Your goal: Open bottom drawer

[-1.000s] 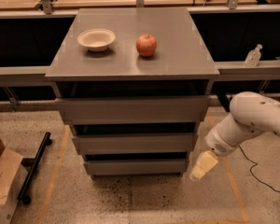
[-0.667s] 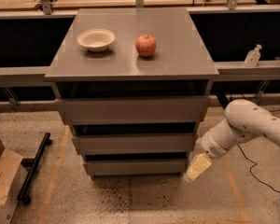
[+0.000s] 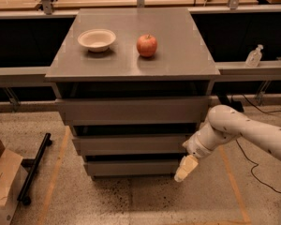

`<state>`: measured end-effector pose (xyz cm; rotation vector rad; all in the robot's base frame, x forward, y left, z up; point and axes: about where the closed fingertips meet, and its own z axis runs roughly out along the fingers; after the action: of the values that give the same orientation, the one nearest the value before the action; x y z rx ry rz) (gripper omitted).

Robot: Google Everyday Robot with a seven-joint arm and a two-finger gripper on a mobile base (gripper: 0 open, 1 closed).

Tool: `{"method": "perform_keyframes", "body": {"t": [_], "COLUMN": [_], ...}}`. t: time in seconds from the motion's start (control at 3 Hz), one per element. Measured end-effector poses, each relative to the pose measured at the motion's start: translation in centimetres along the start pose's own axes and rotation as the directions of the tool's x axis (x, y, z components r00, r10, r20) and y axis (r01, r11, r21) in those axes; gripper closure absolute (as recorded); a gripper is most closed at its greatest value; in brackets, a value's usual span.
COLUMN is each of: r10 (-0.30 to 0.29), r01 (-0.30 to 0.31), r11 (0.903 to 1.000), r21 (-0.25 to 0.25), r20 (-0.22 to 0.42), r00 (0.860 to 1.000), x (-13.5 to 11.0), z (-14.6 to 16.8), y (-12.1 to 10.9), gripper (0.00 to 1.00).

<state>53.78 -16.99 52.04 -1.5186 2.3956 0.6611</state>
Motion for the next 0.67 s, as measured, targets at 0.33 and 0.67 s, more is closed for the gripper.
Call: {"method": "perform_keyframes", "body": {"t": [0.33,0.67], "r10": [0.016,0.061], "r01": [-0.017,-0.061], "r11": [0.9997,0.9979], "r21": [-0.020,-0.021], "r20": [-0.017,0.016], "r00": [1.000,0.998], "x": [1.0,2.8], "z": [0.9,3.2], "y": [0.3,-0.5], "gripper": [0.00,0.00]}}
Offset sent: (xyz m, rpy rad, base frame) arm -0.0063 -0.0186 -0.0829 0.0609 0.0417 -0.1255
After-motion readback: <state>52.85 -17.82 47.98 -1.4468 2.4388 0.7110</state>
